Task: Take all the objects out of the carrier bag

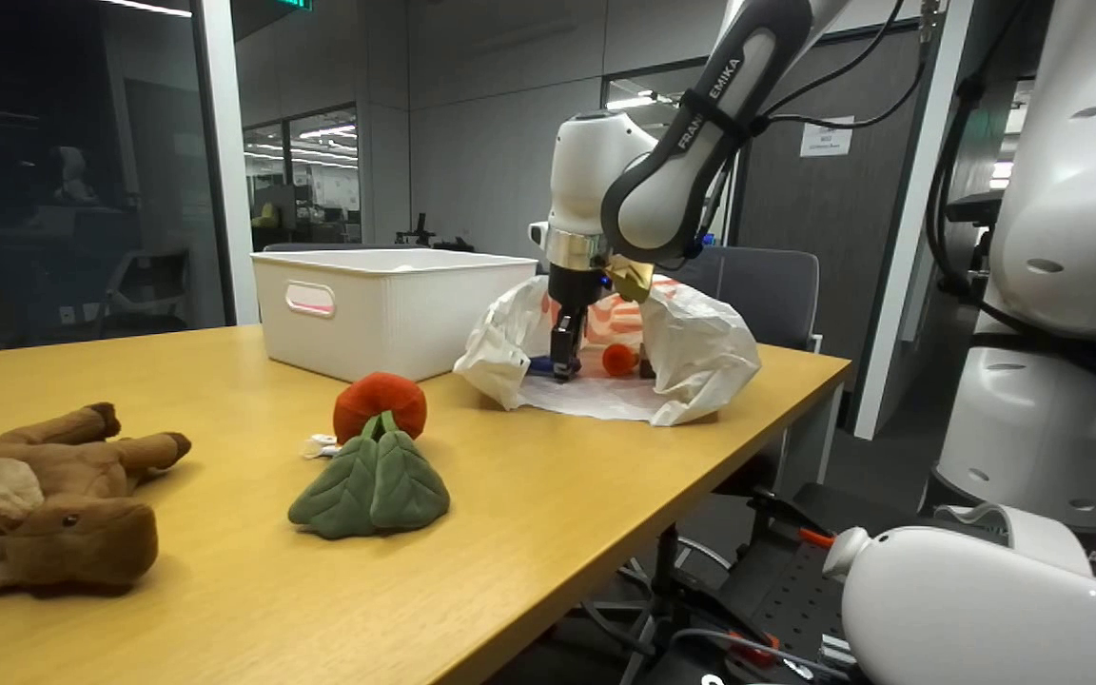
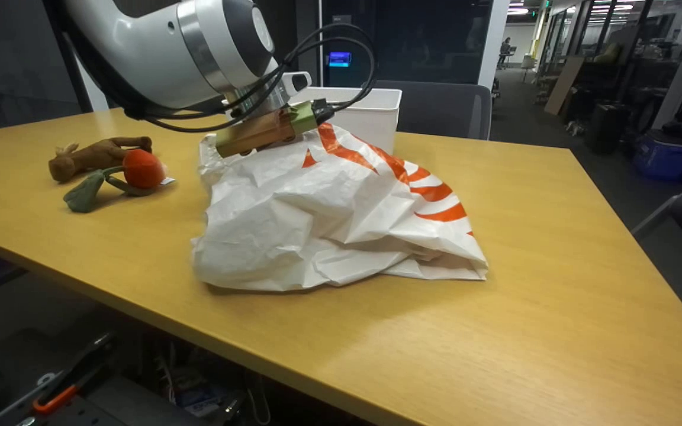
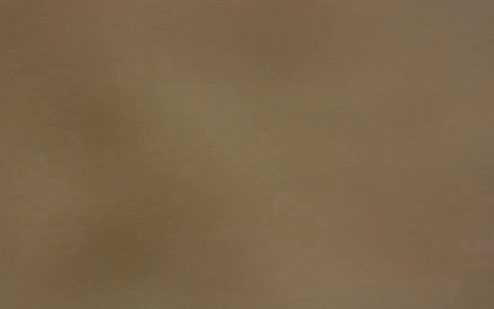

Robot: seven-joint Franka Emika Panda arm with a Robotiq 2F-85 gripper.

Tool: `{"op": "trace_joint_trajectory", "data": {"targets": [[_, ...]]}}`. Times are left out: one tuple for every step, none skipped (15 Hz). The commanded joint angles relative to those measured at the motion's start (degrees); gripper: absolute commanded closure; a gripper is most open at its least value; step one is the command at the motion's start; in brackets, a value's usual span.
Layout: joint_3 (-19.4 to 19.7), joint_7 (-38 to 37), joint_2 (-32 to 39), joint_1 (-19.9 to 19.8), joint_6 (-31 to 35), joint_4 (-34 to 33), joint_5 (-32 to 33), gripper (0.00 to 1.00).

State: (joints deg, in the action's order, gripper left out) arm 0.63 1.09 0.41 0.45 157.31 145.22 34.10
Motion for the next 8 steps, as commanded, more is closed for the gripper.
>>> {"op": "trace_joint_trajectory", "data": {"targets": [[0.36, -0.22, 0.17, -0.32, 3.25, -0.02, 0.82, 0.68], [0.41, -0.35, 0.12, -0.32, 3.47, 0.04, 0.87, 0.78], [0.49, -0.42, 0.01, -0.34, 3.79, 0.12, 0.78, 0.85], [0.53, -0.18, -0.04, -0.35, 4.09, 0.18, 0.50, 0.91], [0.54, 0.09, -0.26, -0.34, 4.17, 0.34, -0.01, 0.96], [0.54, 0.28, -0.75, -0.30, 3.75, 0.54, -0.33, 0.97], [0.42, 1.23, -1.71, -0.14, 2.57, 0.90, -1.43, 0.95], [0.03, 2.34, -2.64, -0.20, 0.86, 1.10, -2.67, 0.97]]}}
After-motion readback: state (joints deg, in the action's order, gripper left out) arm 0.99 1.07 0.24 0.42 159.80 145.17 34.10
